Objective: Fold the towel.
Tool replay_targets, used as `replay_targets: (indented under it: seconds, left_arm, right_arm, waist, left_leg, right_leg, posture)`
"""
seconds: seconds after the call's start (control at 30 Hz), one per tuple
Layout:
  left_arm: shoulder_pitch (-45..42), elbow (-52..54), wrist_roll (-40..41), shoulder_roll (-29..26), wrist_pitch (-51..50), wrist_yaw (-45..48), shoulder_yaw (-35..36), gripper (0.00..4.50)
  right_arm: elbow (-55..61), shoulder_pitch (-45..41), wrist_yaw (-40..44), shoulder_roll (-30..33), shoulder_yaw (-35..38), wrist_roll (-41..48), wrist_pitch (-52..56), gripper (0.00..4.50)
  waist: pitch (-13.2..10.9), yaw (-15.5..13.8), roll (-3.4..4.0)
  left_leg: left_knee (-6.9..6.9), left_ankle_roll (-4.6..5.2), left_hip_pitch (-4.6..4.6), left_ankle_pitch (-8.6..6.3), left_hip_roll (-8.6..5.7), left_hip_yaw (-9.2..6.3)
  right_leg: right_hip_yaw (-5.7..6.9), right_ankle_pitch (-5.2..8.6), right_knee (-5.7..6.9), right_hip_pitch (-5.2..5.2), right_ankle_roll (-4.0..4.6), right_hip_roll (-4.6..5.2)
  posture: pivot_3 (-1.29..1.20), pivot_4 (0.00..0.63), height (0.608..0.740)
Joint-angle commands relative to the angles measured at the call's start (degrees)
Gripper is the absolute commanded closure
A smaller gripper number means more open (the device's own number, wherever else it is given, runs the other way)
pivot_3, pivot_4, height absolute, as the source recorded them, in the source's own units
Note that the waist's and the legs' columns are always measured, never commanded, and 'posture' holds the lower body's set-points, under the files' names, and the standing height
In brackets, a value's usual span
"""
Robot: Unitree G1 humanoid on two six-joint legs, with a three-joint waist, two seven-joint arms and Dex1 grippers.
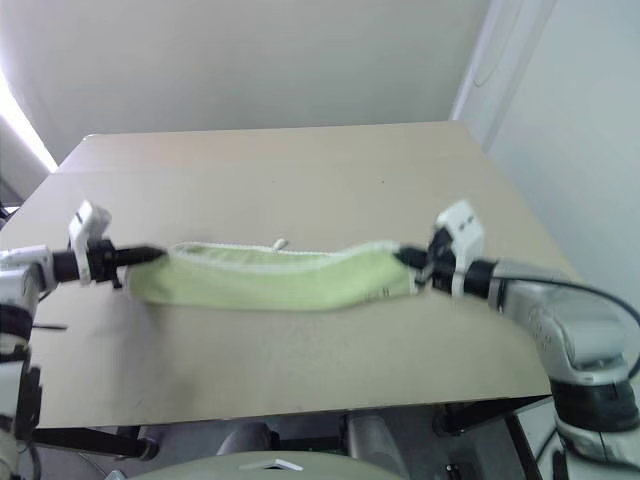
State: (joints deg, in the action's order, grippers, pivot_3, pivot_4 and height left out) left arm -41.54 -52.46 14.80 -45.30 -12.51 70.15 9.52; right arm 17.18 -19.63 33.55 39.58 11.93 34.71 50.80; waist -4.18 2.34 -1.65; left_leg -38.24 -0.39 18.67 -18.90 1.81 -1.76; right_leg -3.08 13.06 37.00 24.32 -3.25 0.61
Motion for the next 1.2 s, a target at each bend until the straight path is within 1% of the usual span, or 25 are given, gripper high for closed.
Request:
replay_targets:
  seconds: [0.03, 0.1, 0.17, 0.2, 0.3, 0.37, 0.47, 0.53, 0.57, 0.63, 0.67, 0.73, 0.83, 0.87, 0.93, 1.03, 1.17, 1.2]
  left_arm:
    - [-10.00, -4.40, 2.53, 2.42, 3.60, -11.32, 5.67, 4.50]
    - [-15.72, -8.08, 1.94, 4.24, 5.43, -16.55, 6.56, 4.50]
    - [-19.55, -11.40, 0.44, 5.09, 8.71, -19.37, 6.25, 4.50]
    - [-21.25, -12.99, -0.13, 5.36, 10.21, -21.06, 6.19, 4.50]
    - [-24.72, -16.62, -3.04, 5.43, 15.74, -25.06, 4.85, 4.50]
    - [-25.94, -18.00, -4.95, 4.85, 17.65, -25.36, 3.67, 4.50]
    - [-26.26, -18.27, -4.65, 2.85, 17.04, -19.92, 3.69, 4.50]
    - [-24.00, -16.97, -4.59, 0.88, 16.08, -12.22, 2.90, 4.50]
    - [-22.08, -15.73, -4.52, -0.25, 15.48, -7.27, 2.24, 4.50]
    - [-18.20, -13.14, -4.26, -2.14, 14.08, -0.58, 1.43, 4.50]
    - [-16.05, -11.62, -4.06, -3.16, 13.17, 2.07, 1.13, 4.50]
    - [-12.58, -8.80, -3.65, -4.59, 11.61, 5.33, 0.86, 4.50]
    - [-3.90, 0.01, -2.60, -6.95, 8.61, 10.70, 0.31, 4.50]
    - [-1.47, 2.86, -2.13, -7.48, 7.45, 11.73, 0.47, 4.50]
    - [4.44, 10.14, -0.59, -8.94, 4.38, 13.36, 1.46, 4.50]
    - [11.68, 18.39, 1.75, -10.95, -0.17, 13.90, 3.15, 4.50]
    - [18.54, 24.00, 3.21, -12.89, -2.49, 13.68, 4.28, 4.50]
    - [19.75, 24.76, 3.40, -13.07, -2.71, 13.56, 4.44, 4.50]
  right_arm:
    - [-6.13, -7.16, -5.10, -1.98, 3.10, -2.87, -4.58, 4.45]
    - [-11.07, -12.39, -8.30, -3.52, 3.22, -5.07, -7.22, 4.45]
    - [-16.44, -16.55, -10.53, -4.52, 2.93, -7.97, -11.25, 4.45]
    - [-19.51, -18.52, -11.91, -4.95, 2.68, -9.78, -13.64, 4.45]
    - [-28.11, -23.28, -14.20, -5.35, 2.20, -13.79, -19.83, 4.45]
    - [-30.76, -24.28, -13.97, -5.16, 2.10, -14.60, -21.73, 4.45]
    - [-25.44, -20.28, -8.93, -3.73, 2.18, -11.96, -20.17, 4.45]
    - [-19.26, -15.53, -5.23, -2.40, 3.47, -7.90, -15.43, 4.45]
    - [-15.14, -12.00, -2.55, -1.11, 3.87, -5.41, -12.71, 4.45]
    - [-7.10, -4.39, 2.70, 1.92, 4.44, -1.16, -8.94, 4.45]
    - [-3.38, -0.46, 5.06, 3.67, 4.88, 0.95, -6.99, 4.45]
    - [1.24, 4.75, 7.73, 6.16, 5.66, 3.69, -4.60, 4.45]
    - [5.87, 11.65, 10.79, 9.38, 7.44, 7.15, -1.00, 4.45]
    - [6.89, 13.13, 11.25, 10.01, 8.09, 7.96, -0.31, 4.45]
    - [9.33, 16.52, 12.17, 11.09, 11.07, 11.00, 2.01, 4.45]
    - [13.01, 21.40, 13.54, 12.08, 14.56, 14.29, 4.01, 4.45]
    - [15.93, 25.38, 13.83, 12.32, 15.31, 15.87, 4.62, 4.45]
    - [16.54, 26.08, 13.92, 12.36, 14.92, 15.84, 4.47, 4.45]
  waist:
    - [0.01, 0.05, 0.00]
    - [0.01, 0.11, 0.01]
    - [0.03, 0.31, 0.08]
    - [0.04, 0.42, 0.10]
    - [0.04, 0.46, 0.13]
    - [0.04, 0.30, 0.13]
    - [0.05, 0.28, 0.13]
    - [0.05, 0.27, 0.14]
    - [0.06, 0.36, 0.16]
    - [0.08, 0.35, 0.26]
    - [0.07, 0.21, 0.30]
    - [0.07, 0.18, 0.29]
    - [0.06, 0.23, 0.21]
    - [0.06, 0.26, 0.21]
    - [0.02, 0.24, 0.17]
    - [0.02, 0.22, 0.18]
    - [0.03, 0.22, 0.19]
    - [0.02, 0.22, 0.19]
  left_leg:
    - [0.01, 0.00, -0.01, 0.00, 0.00, 0.00]
    - [0.05, 0.00, 0.11, 0.00, -0.01, 0.00]
    - [0.07, 0.01, 0.34, 0.00, -0.01, 0.01]
    - [0.07, 0.01, 0.61, 0.00, -0.02, 0.02]
    - [0.10, 0.01, 0.83, 0.00, -0.02, 0.03]
    - [0.16, 0.01, 0.86, 0.00, -0.02, 0.02]
    - [0.22, 0.01, 1.01, 0.00, -0.02, 0.01]
    - [0.21, 0.02, 1.14, 0.00, -0.02, 0.02]
    - [0.20, 0.02, 1.25, 0.00, -0.02, 0.01]
    - [0.20, 0.02, 1.31, 0.00, -0.02, 0.01]
    - [0.17, 0.03, 1.29, -0.01, -0.02, 0.02]
    - [0.15, 0.04, 1.31, -0.01, -0.01, 0.00]
    - [-0.01, 0.04, 1.28, -0.01, -0.01, -0.01]
    - [-0.03, 0.04, 1.26, -0.01, 0.00, 0.00]
    - [-0.03, 0.03, 0.72, 0.00, 0.02, 0.04]
    - [-0.03, 0.01, 0.50, 0.00, 0.04, 0.03]
    - [-0.02, -0.01, 0.32, 0.01, 0.07, 0.02]
    - [-0.02, -0.01, -0.03, 0.01, 0.06, 0.03]
  right_leg:
    - [-0.01, 0.00, 0.01, 0.00, 0.00, 0.00]
    - [-0.01, -0.11, -0.02, 0.07, -0.17, 0.00]
    - [-0.02, -0.19, -0.04, 0.23, -0.11, 0.00]
    - [-0.03, -0.20, -0.03, 0.33, -0.10, 0.00]
    - [-0.06, -0.21, 0.04, 0.80, -0.09, 0.00]
    - [-0.05, -0.20, 0.09, 0.89, -0.07, -0.01]
    - [-0.04, -0.19, 0.08, 1.01, -0.07, -0.01]
    - [-0.04, -0.19, 0.05, 1.10, -0.09, 0.01]
    - [-0.02, -0.18, 0.03, 1.16, -0.10, 0.01]
    - [-0.01, -0.16, 0.01, 1.21, -0.12, 0.02]
    - [-0.01, -0.13, 0.06, 1.21, -0.12, 0.02]
    - [0.02, -0.12, 0.09, 1.18, -0.12, 0.03]
    - [0.01, -0.12, 0.11, 1.03, -0.11, 0.02]
    - [0.02, -0.06, 0.10, 0.88, -0.03, 0.00]
    - [-0.01, 0.06, 0.08, 0.48, 0.03, -0.01]
    - [-0.01, 0.05, 0.09, 0.14, 0.07, -0.01]
    - [0.01, 0.05, 0.09, 0.07, 0.08, -0.02]
    - [0.00, 0.05, 0.10, 0.05, 0.08, -0.01]
  posture:
    - [0.00, 0.000, 0.712]
    - [0.00, 0.000, 0.712]
    - [0.00, 0.000, 0.712]
    - [0.00, 0.000, 0.712]
    - [0.00, 0.000, 0.712]
    - [0.00, 0.000, 0.712]
    - [0.00, 0.000, 0.712]
    - [0.00, 0.000, 0.712]
    - [0.00, 0.000, 0.712]
    - [0.00, 0.000, 0.712]
    - [0.00, 0.000, 0.712]
    - [0.00, 0.000, 0.712]
    - [0.00, 0.000, 0.712]
    - [0.00, 0.000, 0.712]
    - [0.00, 0.000, 0.712]
    - [0.00, 0.000, 0.712]
    - [0.00, 0.000, 0.712]
    - [0.00, 0.000, 0.712]
